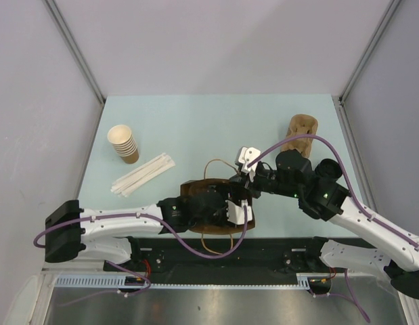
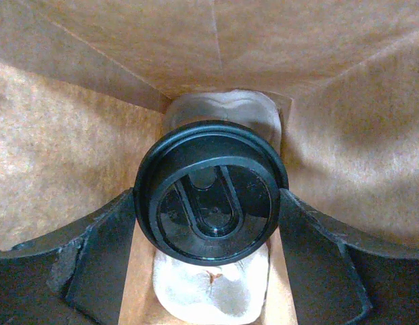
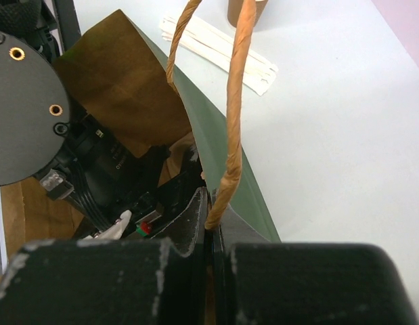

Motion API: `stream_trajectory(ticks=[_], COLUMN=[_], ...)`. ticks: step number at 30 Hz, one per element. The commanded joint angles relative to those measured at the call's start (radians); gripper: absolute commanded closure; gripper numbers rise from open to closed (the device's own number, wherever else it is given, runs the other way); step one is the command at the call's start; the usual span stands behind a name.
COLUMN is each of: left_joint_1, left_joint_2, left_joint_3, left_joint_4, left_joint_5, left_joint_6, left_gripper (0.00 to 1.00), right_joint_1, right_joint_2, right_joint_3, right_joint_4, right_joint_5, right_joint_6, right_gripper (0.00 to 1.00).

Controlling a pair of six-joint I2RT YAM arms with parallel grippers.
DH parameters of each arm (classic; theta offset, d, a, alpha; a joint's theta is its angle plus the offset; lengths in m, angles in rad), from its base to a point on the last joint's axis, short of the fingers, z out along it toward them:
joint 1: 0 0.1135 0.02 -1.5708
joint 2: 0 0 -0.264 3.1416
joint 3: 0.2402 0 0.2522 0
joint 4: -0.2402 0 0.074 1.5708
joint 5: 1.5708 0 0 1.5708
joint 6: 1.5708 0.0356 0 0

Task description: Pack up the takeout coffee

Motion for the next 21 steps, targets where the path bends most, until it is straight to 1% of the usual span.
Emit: stream_trajectory(ticks=[1,13,18,21], left_joint_1=[-0.007,-0.004,0.04,0.056], left_joint_2=[0.014,0.057,0.082,0.094], left_joint_3=[-0.022,-0.025,0.018,0.039], left_joint_4=[0.032,0.023,-0.026,-0.052], left_joint_5=[0.002,0.017,0.099,0.136], left_joint_6=[-0.003,-0.023,-0.049,-0.038], left_gripper=[0.94,0.94,0.95,0.94], right_joint_1=[0.006,0.007,0.006,0.001], right_joint_2=[-0.016,-0.014,-0.005,0.0], right_joint_3=[0.012,0.012,0.012,0.012], right_joint_4=[0.071,0.069,0.072,0.081], right_joint_5=[-0.033,-0.055,-0.073,-0.087], right_joint_6=[0.028,0.042,0.048,0.063], right_gripper=[1.0,1.0,1.0,1.0])
